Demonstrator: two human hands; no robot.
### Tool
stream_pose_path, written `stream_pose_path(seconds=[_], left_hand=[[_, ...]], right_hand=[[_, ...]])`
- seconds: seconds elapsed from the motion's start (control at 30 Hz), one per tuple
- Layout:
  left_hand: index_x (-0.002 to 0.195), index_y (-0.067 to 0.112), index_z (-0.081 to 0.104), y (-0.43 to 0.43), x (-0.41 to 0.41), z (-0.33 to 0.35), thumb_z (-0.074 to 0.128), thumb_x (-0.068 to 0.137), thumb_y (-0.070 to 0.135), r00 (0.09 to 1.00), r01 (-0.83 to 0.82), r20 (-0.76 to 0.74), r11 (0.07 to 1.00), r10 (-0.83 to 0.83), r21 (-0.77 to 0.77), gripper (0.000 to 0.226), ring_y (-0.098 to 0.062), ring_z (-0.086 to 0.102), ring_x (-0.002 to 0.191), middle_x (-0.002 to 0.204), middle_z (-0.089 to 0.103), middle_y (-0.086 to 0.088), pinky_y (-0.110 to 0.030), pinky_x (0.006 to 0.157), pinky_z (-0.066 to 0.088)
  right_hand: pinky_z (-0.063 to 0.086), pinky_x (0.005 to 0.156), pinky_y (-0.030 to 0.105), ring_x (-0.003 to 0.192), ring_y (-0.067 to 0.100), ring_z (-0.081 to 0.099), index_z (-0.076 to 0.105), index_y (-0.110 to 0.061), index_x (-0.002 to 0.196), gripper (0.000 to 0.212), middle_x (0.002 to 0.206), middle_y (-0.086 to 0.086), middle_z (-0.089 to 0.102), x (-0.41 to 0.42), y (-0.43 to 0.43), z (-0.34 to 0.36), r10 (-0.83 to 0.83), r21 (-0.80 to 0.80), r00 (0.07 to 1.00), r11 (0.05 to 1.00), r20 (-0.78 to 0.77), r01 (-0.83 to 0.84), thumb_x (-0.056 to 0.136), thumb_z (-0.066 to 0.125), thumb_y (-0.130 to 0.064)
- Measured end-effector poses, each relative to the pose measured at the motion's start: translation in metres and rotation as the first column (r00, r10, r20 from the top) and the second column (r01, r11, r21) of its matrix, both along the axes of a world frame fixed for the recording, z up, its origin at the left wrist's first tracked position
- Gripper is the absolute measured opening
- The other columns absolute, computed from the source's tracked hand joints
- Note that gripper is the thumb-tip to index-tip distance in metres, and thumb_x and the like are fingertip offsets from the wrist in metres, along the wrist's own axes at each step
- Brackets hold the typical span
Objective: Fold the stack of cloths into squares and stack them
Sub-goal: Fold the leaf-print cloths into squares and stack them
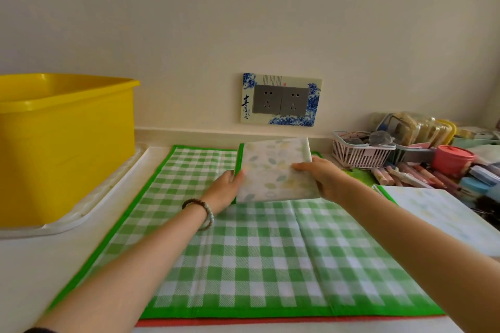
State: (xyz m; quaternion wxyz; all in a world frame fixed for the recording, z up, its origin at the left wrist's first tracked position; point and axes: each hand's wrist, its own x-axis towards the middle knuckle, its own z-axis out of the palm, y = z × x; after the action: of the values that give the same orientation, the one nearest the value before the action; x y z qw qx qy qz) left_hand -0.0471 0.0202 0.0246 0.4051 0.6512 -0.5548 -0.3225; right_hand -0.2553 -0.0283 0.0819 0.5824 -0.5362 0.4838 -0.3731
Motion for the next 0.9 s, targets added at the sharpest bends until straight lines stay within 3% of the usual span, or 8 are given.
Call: stream_pose_path(seconds=[0.1,0.2,0.27,0.4,0.57,0.7,0.9], left_hand=[[0.125,0.008,0.055,-0.004,-0.034,0.019,0.034,0.099,0.044,0.95,0.109,-0.295,0.994,-0.103,0.007,0.049,-0.021,0.058,0.111,0.124,0.06,-0.006,-0.036,0.099,0.045],[0.117,0.008,0.06,-0.006,-0.073,0.035,0.043,0.098,0.037,0.853,0.15,-0.508,0.988,-0.117,0.025,0.038,-0.017,0.064,0.086,0.109,0.065,-0.008,-0.024,0.068,0.055],[0.118,0.006,0.059,-0.01,-0.099,0.039,0.05,0.096,0.03,0.811,0.172,-0.567,0.985,-0.143,-0.001,0.033,-0.015,0.065,0.082,0.106,0.067,-0.009,-0.021,0.061,0.055],[0.118,0.005,0.059,-0.02,-0.153,0.043,0.058,0.092,0.024,0.738,0.248,-0.641,0.968,-0.21,-0.031,0.032,-0.014,0.067,0.079,0.102,0.069,-0.006,-0.02,0.06,0.055],[0.112,0.009,0.059,-0.026,-0.215,0.042,0.061,0.09,0.023,0.675,0.342,-0.693,0.94,-0.254,-0.011,0.026,-0.011,0.065,0.065,0.091,0.066,-0.003,-0.019,0.052,0.053],[0.118,0.004,0.058,-0.03,-0.248,0.031,0.064,0.088,0.021,0.671,0.398,-0.694,0.917,-0.262,0.039,0.036,-0.014,0.066,0.067,0.093,0.067,-0.007,-0.022,0.06,0.058],[0.099,0.009,0.061,-0.031,-0.267,0.01,0.065,0.087,0.021,0.741,0.396,-0.62,0.913,-0.257,0.096,0.017,-0.008,0.066,0.057,0.084,0.068,-0.004,-0.018,0.051,0.054]], right_hand=[[0.059,0.056,0.033,0.077,0.024,0.065,0.056,-0.012,0.106,0.019,0.094,0.009,0.067,-0.042,0.001,0.014,-0.018,-0.044,1.0,0.999,-0.004,0.018,0.089,0.058,-0.005],[0.06,0.057,0.035,0.078,0.027,0.067,0.058,-0.011,0.11,0.022,0.099,0.012,0.068,-0.09,0.002,0.027,-0.069,-0.07,0.996,0.995,-0.064,0.065,0.088,0.06,-0.008],[0.059,0.058,0.035,0.08,0.027,0.066,0.058,-0.011,0.11,0.022,0.1,0.012,0.067,-0.122,0.004,0.036,-0.101,-0.078,0.989,0.993,-0.11,0.093,0.088,0.06,-0.009],[0.058,0.055,0.029,0.078,0.023,0.065,0.06,-0.014,0.1,0.012,0.095,0.009,0.067,-0.183,0.009,0.052,-0.124,-0.077,0.975,0.991,-0.187,0.111,0.09,0.057,-0.008],[0.058,0.057,0.027,0.069,0.018,0.071,0.061,-0.014,0.103,0.015,0.092,0.006,0.071,-0.249,0.006,0.055,-0.154,0.007,0.948,0.987,-0.278,0.162,0.089,0.06,-0.009],[0.056,0.066,0.028,0.078,0.018,0.065,0.059,-0.015,0.098,0.011,0.09,0.004,0.067,-0.281,0.007,0.046,-0.189,0.049,0.912,0.974,-0.364,0.222,0.088,0.061,-0.01],[0.05,0.085,0.033,0.099,0.024,0.061,0.052,-0.013,0.128,0.045,0.117,0.009,0.062,-0.304,-0.003,0.018,-0.167,0.121,0.883,0.963,-0.438,0.242,0.085,0.066,-0.013]])
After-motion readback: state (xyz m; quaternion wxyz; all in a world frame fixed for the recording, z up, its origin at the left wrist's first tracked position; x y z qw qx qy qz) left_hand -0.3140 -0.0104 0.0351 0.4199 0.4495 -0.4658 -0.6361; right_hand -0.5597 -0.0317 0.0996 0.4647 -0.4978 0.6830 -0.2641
